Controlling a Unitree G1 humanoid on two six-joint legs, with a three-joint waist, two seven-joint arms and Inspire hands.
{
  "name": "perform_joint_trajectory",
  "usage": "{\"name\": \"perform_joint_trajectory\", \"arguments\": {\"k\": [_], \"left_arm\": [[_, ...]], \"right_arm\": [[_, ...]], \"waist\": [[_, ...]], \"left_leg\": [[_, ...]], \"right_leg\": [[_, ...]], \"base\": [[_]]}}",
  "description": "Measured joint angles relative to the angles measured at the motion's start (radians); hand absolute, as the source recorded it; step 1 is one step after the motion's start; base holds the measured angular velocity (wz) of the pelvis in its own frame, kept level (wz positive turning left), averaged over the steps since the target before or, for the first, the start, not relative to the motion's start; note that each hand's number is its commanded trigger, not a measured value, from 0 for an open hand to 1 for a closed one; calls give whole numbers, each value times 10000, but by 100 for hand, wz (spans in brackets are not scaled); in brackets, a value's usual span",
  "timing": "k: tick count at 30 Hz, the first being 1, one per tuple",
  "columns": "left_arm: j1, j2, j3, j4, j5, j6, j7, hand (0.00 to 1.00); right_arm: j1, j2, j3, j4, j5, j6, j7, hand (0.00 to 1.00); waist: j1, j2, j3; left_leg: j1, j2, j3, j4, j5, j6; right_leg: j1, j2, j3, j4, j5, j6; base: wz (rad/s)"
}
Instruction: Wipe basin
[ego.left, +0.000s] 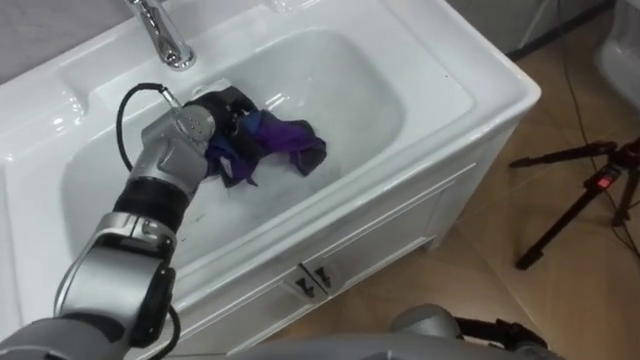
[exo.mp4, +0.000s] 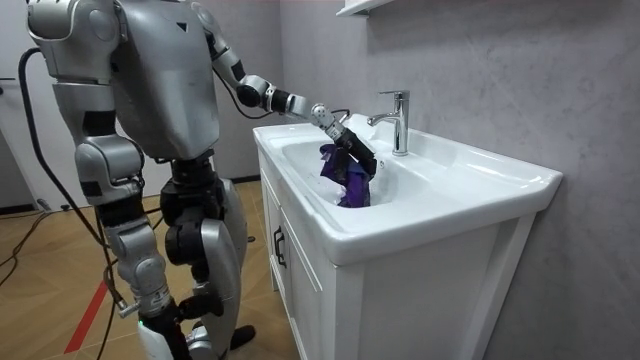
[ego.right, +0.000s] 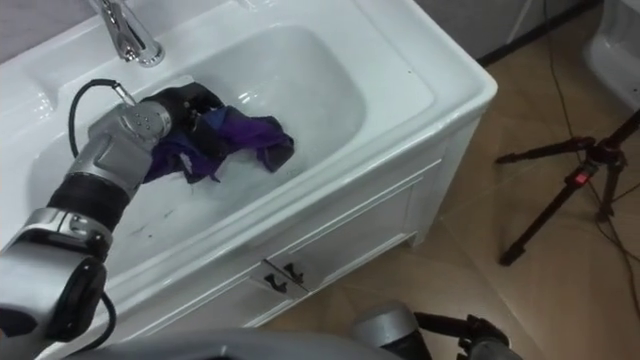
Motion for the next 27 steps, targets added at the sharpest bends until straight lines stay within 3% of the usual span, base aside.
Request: {"name": "perform_joint_trajectory", "arguments": {"k": [8, 11, 14, 15, 17, 19, 22, 27], "left_arm": [[-69, 24, -231, 2, 460, -126, 376, 100], [226, 53, -208, 31, 450, -141, 593, 100], [821, 51, -139, 407, 443, -299, 1027, 100], [1185, 48, -86, 558, 437, -383, 1165, 100], [1719, 15, 52, 870, 421, -489, 1363, 100], [2215, -142, 760, 901, 170, -748, 1964, 100], [2528, -387, 1453, 1282, 171, -856, 2430, 100], [2989, -694, 2006, 1398, 107, -1231, 3133, 100]], "right_arm": [[457, -247, -31, 270, -890, 172, -331, 0], [697, -331, -16, 245, -1265, 371, -407, 0], [811, -328, -10, 246, -1748, 708, -440, 0], [828, -320, -13, 249, -1811, 726, -444, 0], [838, -298, -28, 242, -1805, 822, -459, 0], [960, -211, -144, 196, -1836, 972, -544, 0], [1093, -132, -360, 119, -2163, 1052, -572, 0], [1279, -65, -408, -521, -2651, 1247, -731, 0]], "waist": [[-10, 22, -10], [9, 25, -13], [29, -129, 44], [70, -99, 0], [180, -196, -5], [451, -370, -130], [827, -609, -243], [1174, -646, -256]], "left_leg": [[46, -4, 15, -21, 0, 0], [88, -9, 22, -42, 0, 0], [269, -5, 33, -71, 0, -3], [374, -6, 51, -78, -5, -11], [422, -11, 68, -73, -6, -14], [546, -6, 33, -81, 9, -39], [933, -9, 123, -188, -23, -97], [1237, 23, 283, -351, -22, -159]], "right_leg": [[34, -11, -16, 22, -1, 1], [90, -8, 2, 33, -3, 2], [244, 3, 7, 43, -32, -22], [284, 3, 26, 49, -54, -39], [329, 2, 55, 46, -98, -75], [387, 15, 47, 31, -150, -116], [674, 53, 254, 53, -313, -129], [832, 112, 394, 56, -357, -155]], "base": [[0], [0], [-4], [-7], [-3], [2], [-8], [-11]]}}
